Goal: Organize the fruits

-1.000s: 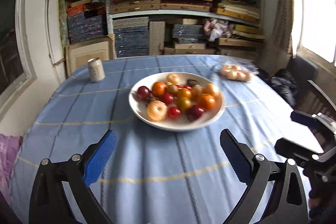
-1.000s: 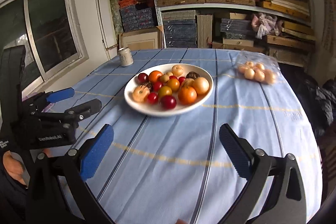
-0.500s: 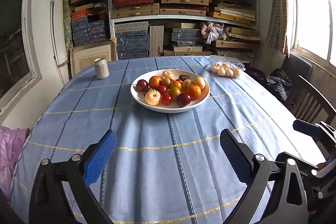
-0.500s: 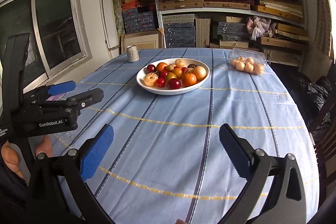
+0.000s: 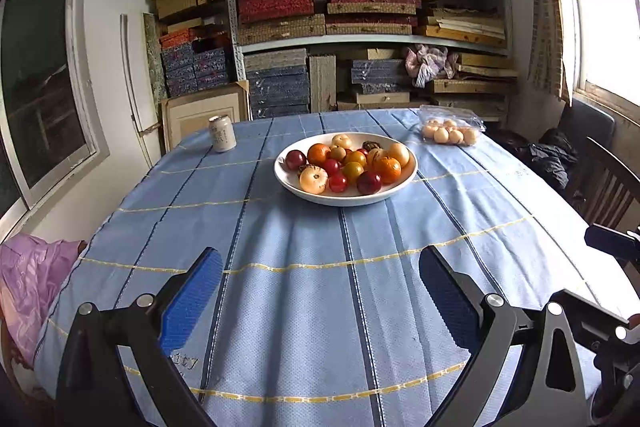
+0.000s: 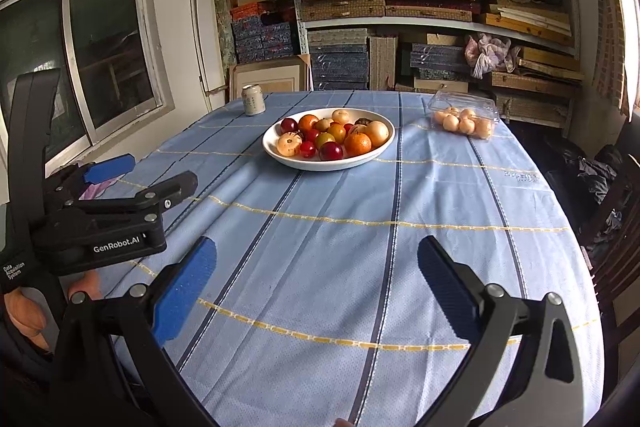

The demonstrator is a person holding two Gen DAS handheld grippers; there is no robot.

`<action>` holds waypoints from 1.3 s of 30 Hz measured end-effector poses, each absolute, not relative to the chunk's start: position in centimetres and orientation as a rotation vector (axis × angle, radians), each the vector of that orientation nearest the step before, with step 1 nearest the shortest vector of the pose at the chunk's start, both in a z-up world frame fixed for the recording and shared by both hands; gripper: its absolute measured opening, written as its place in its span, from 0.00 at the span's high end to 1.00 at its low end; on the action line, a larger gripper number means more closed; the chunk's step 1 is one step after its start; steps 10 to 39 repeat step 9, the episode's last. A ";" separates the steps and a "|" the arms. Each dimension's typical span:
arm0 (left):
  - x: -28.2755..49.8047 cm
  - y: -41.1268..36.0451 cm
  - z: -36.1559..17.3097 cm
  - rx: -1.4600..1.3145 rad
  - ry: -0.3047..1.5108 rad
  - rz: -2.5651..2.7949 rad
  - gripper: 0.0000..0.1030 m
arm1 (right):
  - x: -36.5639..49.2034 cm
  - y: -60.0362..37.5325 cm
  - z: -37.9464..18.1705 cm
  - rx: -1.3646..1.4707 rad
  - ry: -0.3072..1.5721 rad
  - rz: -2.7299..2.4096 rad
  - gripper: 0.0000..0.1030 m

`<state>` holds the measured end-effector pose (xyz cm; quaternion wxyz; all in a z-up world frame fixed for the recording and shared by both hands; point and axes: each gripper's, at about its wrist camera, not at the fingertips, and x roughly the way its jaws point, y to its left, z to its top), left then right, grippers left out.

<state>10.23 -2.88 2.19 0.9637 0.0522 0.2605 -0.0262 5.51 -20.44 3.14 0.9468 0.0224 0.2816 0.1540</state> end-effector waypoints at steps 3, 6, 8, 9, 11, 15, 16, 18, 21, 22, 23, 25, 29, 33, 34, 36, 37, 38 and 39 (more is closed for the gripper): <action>10.6 -2.7 2.0 0.084 0.574 -0.078 0.03 | 5.1 -20.5 3.1 0.048 0.572 0.314 0.04; 10.6 -2.7 1.7 0.086 0.593 -0.057 0.03 | 4.7 -20.5 3.1 0.047 0.563 0.311 0.04; 10.5 -2.6 1.6 0.086 0.591 -0.051 0.03 | 4.5 -20.5 3.0 0.046 0.559 0.310 0.04; 10.4 -2.6 1.6 0.086 0.592 -0.049 0.03 | 4.3 -20.5 3.0 0.044 0.557 0.309 0.04; 10.4 -2.6 1.6 0.086 0.592 -0.049 0.03 | 4.3 -20.5 3.0 0.044 0.557 0.309 0.04; 10.4 -2.6 1.6 0.086 0.592 -0.049 0.03 | 4.3 -20.5 3.0 0.044 0.557 0.309 0.04; 10.4 -2.6 1.6 0.086 0.592 -0.049 0.03 | 4.3 -20.5 3.0 0.044 0.557 0.309 0.04; 10.4 -2.6 1.6 0.086 0.592 -0.049 0.03 | 4.3 -20.5 3.0 0.044 0.557 0.309 0.04; 10.4 -2.6 1.6 0.086 0.592 -0.049 0.03 | 4.3 -20.5 3.0 0.044 0.557 0.309 0.04; 10.4 -2.6 1.6 0.086 0.592 -0.049 0.03 | 4.3 -20.5 3.0 0.044 0.557 0.309 0.04; 10.4 -2.6 1.6 0.086 0.592 -0.049 0.03 | 4.3 -20.5 3.0 0.044 0.557 0.309 0.04; 10.4 -2.6 1.6 0.086 0.592 -0.049 0.03 | 4.3 -20.5 3.0 0.044 0.557 0.309 0.04; 10.4 -2.6 1.6 0.086 0.592 -0.049 0.03 | 4.3 -20.5 3.0 0.044 0.557 0.309 0.04; 10.4 -2.6 1.6 0.086 0.592 -0.049 0.03 | 4.3 -20.5 3.0 0.044 0.557 0.309 0.04; 10.4 -2.6 1.6 0.086 0.592 -0.049 0.03 | 4.3 -20.5 3.0 0.044 0.557 0.309 0.04; 10.4 -2.6 1.6 0.086 0.592 -0.049 0.03 | 4.3 -20.5 3.0 0.044 0.557 0.309 0.04; 10.4 -2.6 1.6 0.086 0.592 -0.049 0.03 | 4.3 -20.5 3.0 0.044 0.557 0.309 0.04; 10.4 -2.6 1.6 0.086 0.592 -0.049 0.03 | 4.3 -20.5 3.0 0.044 0.557 0.309 0.04; 10.4 -2.6 1.6 0.086 0.592 -0.049 0.03 | 4.3 -20.5 3.0 0.044 0.557 0.309 0.04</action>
